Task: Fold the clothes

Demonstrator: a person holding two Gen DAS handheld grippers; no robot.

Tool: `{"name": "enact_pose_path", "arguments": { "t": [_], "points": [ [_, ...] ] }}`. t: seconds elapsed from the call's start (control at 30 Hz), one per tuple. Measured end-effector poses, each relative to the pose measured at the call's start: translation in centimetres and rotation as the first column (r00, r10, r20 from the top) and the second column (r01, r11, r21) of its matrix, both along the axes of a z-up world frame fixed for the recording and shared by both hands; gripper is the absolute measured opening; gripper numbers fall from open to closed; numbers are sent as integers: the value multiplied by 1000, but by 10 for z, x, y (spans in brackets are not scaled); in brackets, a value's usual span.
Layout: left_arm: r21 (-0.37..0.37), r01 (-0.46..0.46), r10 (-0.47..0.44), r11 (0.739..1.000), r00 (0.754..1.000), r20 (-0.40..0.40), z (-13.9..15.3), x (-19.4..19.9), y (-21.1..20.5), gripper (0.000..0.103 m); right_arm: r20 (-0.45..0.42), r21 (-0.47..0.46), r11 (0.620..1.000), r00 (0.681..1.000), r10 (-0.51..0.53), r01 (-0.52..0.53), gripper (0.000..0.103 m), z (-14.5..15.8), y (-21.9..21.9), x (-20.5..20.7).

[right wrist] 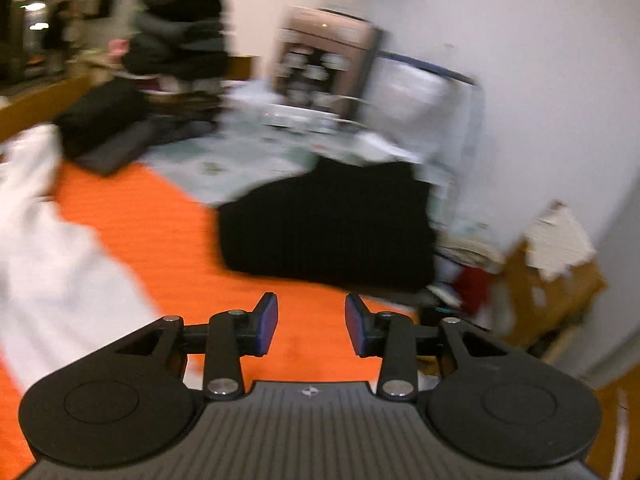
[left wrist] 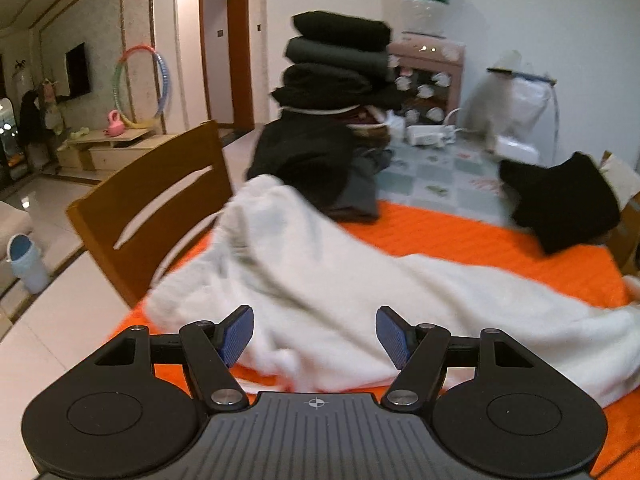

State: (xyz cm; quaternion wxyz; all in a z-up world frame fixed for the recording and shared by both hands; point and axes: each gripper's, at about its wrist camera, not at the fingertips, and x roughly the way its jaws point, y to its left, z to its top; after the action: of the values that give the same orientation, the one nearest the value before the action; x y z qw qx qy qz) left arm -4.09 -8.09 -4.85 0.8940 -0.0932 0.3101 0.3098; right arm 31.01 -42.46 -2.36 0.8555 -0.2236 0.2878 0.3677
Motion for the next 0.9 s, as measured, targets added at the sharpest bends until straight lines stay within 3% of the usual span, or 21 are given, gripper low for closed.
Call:
{"name": "enact_pose_path", "arguments": {
  "t": [0.23,0.43,0.63,0.8,0.87,0.9],
  "points": [
    [-17,29,-30,999,999,-36,-14,-21,75,70,-139,96,985,978,157,-145,43,-8,79,-90],
    [-48,172,-174,984,984,-33,-24,-22,142,70,-247,105,982,952,180,-158,46,-29,143,-150],
    [-91,297,-300,951,954,-21,-36,-6,193,70,-256,33,990,956,144,-140,54,-66,198,-192],
    [-172,362,-366,916,930,8,-46,13,222,70,-189,-100,988,977,97,-117,56,-93,220,-206],
    [-215,374,-379,902,925,20,-52,21,231,69,-134,-163,981,987,85,-107,53,-102,227,-209],
    [-238,377,-383,895,923,24,-56,26,235,69,-105,-190,977,991,78,-97,40,-106,229,-210]
  ]
}}
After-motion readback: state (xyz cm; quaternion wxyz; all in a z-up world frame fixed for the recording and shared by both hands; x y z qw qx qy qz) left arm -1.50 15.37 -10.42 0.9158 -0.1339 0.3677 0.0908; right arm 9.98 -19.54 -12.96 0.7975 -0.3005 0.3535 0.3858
